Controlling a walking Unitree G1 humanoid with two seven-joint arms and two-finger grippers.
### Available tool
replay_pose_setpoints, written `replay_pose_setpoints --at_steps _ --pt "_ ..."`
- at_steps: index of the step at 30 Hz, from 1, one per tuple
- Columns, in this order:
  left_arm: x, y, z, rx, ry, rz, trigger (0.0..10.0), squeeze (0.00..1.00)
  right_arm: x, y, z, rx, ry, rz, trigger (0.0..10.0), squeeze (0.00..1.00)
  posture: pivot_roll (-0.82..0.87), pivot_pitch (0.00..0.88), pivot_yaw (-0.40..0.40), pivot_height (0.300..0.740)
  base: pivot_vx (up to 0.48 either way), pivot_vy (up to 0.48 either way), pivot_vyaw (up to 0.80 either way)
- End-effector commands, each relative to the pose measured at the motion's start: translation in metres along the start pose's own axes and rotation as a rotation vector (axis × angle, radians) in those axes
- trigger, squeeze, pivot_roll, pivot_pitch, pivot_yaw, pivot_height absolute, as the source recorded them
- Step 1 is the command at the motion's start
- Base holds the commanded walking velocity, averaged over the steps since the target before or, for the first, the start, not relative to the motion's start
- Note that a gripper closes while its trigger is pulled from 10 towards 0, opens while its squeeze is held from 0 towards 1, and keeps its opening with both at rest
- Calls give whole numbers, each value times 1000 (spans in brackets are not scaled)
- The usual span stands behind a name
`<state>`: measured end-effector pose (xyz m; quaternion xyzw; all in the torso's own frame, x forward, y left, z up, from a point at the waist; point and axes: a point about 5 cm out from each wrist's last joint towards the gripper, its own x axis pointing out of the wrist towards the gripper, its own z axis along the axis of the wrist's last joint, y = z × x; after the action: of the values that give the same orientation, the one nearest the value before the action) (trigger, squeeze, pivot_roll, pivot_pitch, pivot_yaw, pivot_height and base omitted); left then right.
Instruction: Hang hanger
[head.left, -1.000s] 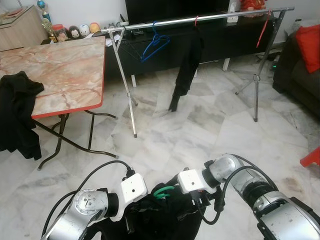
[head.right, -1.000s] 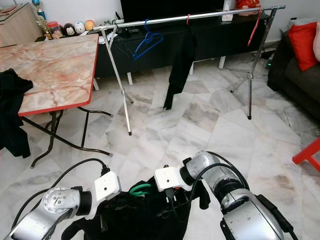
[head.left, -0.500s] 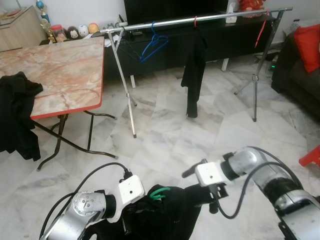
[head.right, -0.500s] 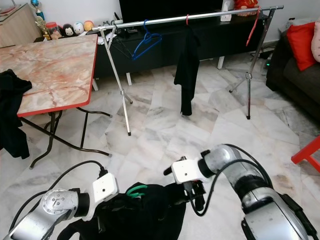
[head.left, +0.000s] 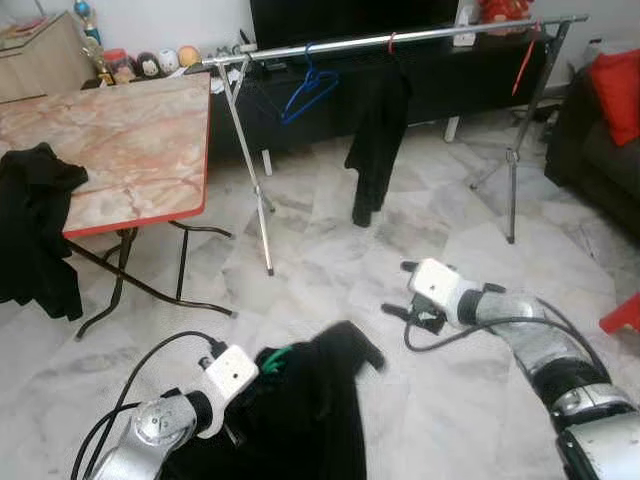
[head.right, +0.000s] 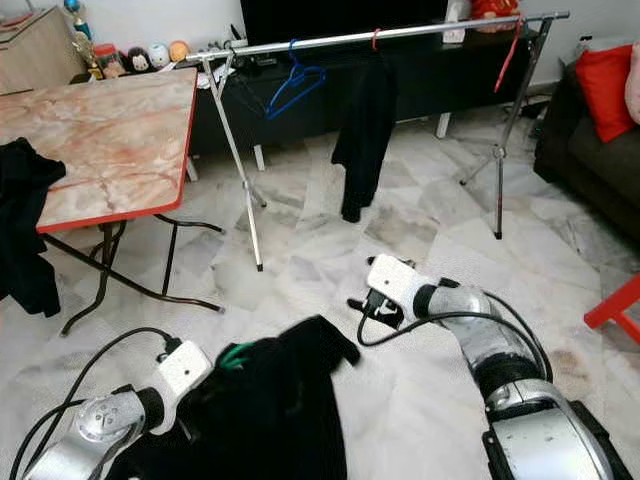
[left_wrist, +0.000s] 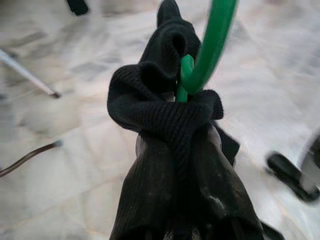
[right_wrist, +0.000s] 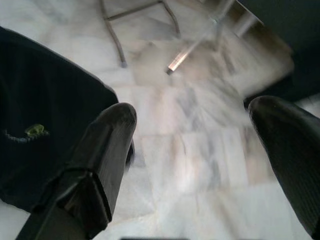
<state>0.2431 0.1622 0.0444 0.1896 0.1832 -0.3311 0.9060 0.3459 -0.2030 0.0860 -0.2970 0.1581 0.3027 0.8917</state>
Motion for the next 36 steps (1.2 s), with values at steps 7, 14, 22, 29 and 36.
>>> replay_pose_setpoints --at_steps 7,14,22,29,36 --pt "0 16 6 -52 -93 191 1333 0 -2 23 -40 280 109 -186 10000 0 -101 0 80 740 0 0 0" --pt "6 15 7 -116 -176 356 10000 0 -10 96 -95 622 328 -346 10000 0 -97 0 71 740 0 0 0" --pt "0 16 -17 -169 -148 508 10000 0 -24 146 -123 762 494 -348 10000 0 -90 0 62 740 0 0 0" --pt "-8 15 -39 -184 -99 578 10000 0 -33 164 -132 750 528 -328 10000 0 -93 0 62 740 0 0 0" --pt "-20 3 -69 -207 -22 620 10000 0 -40 169 -139 773 544 -351 10000 0 -98 0 61 740 0 0 0"
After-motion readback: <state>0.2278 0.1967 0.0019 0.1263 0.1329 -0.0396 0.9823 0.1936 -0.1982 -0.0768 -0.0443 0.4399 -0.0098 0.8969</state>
